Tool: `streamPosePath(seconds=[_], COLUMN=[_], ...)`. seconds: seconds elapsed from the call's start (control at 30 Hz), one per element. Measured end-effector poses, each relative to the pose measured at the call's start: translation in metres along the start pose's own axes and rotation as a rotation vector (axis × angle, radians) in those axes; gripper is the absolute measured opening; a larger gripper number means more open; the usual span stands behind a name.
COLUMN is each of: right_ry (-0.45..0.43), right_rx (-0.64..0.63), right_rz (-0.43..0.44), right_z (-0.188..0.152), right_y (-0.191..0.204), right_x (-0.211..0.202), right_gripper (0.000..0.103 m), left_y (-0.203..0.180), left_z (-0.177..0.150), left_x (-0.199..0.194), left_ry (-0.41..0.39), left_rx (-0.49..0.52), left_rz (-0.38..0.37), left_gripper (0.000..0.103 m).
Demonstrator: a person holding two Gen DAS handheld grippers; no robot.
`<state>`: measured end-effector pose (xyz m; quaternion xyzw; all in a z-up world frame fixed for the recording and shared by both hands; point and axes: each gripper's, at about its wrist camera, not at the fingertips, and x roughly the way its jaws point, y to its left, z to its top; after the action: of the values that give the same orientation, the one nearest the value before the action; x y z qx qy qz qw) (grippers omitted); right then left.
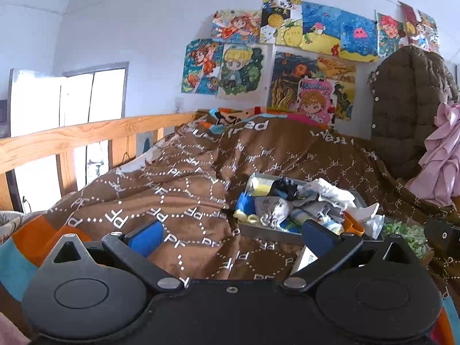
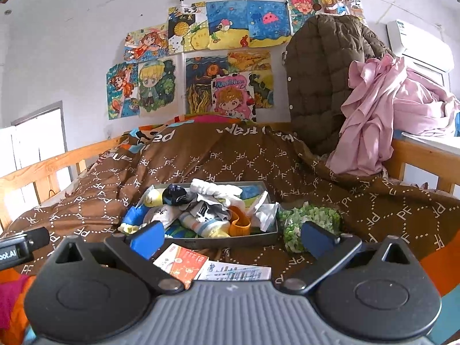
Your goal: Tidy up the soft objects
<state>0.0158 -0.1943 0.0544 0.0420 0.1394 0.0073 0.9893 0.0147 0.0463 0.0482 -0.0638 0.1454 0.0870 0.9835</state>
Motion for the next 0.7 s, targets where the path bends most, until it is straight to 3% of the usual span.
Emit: streamPosePath(seconds=[0.3, 0.7], right_ry=[0.066, 0.073], right_rx=[0.004, -0.013], right_rz=[-0.018, -0.005], right_z=[-0.004, -0.005], right_y=[0.0, 0.002], right_x=[0.01, 0.009], right_gripper=[0.103, 0.103], left_y=[0.0, -0.001], left_z=[-0.006, -0.006], left_x=[0.012, 0.01], left_ry=[0.08, 0.081], left_rx=[0.005, 0.016], left_rz=[0.031, 0.034], left_gripper=[0.102, 0.102])
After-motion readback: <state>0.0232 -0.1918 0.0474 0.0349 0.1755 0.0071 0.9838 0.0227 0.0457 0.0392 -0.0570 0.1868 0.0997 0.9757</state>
